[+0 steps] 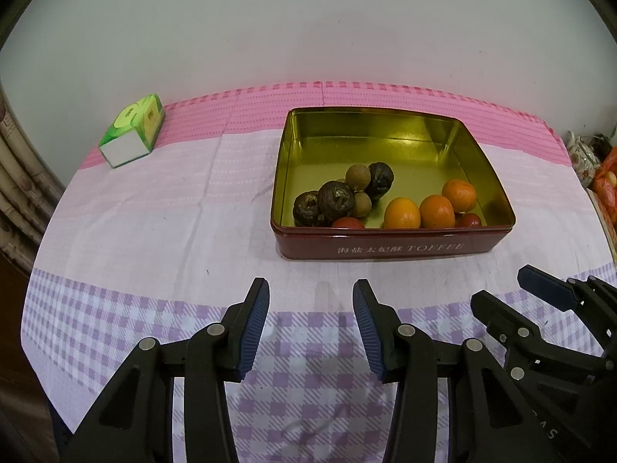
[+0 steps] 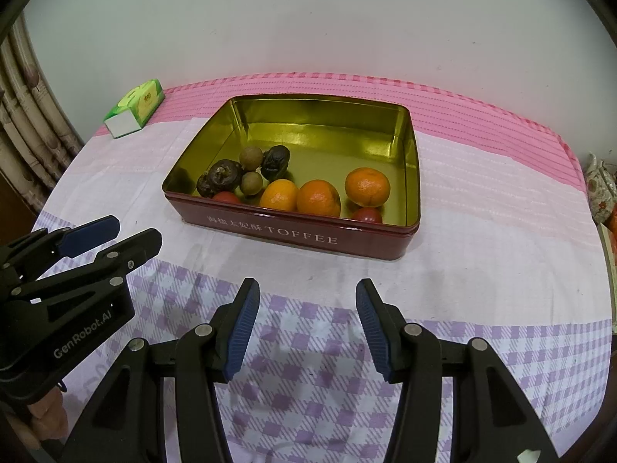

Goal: Organize fruits

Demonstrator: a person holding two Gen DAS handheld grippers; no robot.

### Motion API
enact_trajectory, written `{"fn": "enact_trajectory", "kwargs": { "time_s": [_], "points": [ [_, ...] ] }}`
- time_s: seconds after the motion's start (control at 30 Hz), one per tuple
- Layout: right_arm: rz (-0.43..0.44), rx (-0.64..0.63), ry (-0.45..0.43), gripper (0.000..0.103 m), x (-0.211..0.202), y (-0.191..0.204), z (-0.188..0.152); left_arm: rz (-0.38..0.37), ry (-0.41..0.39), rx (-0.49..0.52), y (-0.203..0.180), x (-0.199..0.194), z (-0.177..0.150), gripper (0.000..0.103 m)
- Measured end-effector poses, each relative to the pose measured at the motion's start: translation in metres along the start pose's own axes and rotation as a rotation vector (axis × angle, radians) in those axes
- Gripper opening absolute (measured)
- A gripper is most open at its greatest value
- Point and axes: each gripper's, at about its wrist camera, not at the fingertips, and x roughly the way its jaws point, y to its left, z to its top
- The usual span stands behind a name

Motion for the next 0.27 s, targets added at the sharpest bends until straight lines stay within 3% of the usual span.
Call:
{"fn": "enact_trajectory", "kwargs": {
  "time_s": [0.27],
  "points": [
    [0.0, 0.002, 0.0, 0.05, 0.0, 0.0003, 0.0003, -0.003, -0.002, -0.001, 0.0004, -0.0003, 0.0003, 0.046]
  ]
}}
